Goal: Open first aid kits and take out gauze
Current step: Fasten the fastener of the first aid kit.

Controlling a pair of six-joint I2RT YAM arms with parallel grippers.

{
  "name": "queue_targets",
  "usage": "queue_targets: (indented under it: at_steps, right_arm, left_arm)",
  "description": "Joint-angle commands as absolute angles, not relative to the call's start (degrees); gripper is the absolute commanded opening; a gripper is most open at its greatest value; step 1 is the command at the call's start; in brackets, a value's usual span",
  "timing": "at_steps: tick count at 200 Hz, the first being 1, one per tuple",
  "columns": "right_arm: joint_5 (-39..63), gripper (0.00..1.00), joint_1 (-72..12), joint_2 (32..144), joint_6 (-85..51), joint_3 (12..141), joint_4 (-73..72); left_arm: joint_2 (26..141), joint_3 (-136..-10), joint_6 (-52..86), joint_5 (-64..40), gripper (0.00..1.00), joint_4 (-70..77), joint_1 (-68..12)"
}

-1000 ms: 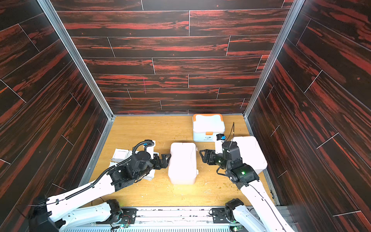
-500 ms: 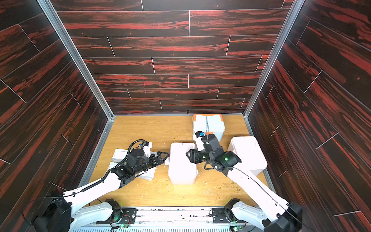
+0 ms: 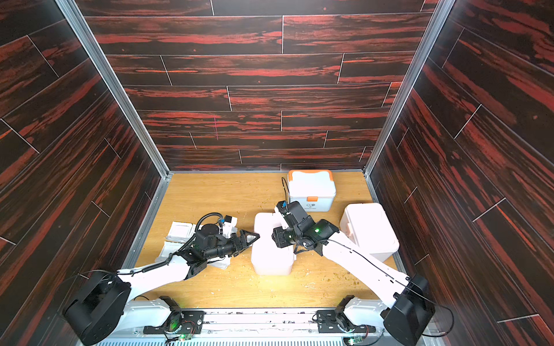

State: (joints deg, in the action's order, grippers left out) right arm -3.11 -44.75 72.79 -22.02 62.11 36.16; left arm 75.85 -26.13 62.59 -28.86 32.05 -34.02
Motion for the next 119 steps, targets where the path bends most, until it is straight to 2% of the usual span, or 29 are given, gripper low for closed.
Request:
queue_targets:
  at_steps: [1, 47, 119]
  right_arm:
    - [-3.2, 0.48, -45.2, 73.4, -22.3, 62.3, 37.0]
    - [-2.6, 0.47, -45.2, 73.9, -22.2, 61.9, 36.6]
    - [-2.1, 0.45, -45.3, 74.4, -22.2, 61.8, 36.2]
  left_arm:
    - [77.2, -24.8, 67.0, -32.6, 1.00, 42.3, -33.7]
    - [77.4, -23.4, 70.5, -33.2, 1.00, 49.5, -33.7]
    - [73.1, -23.2, 68.3, -31.1, 1.00, 44.0, -33.7]
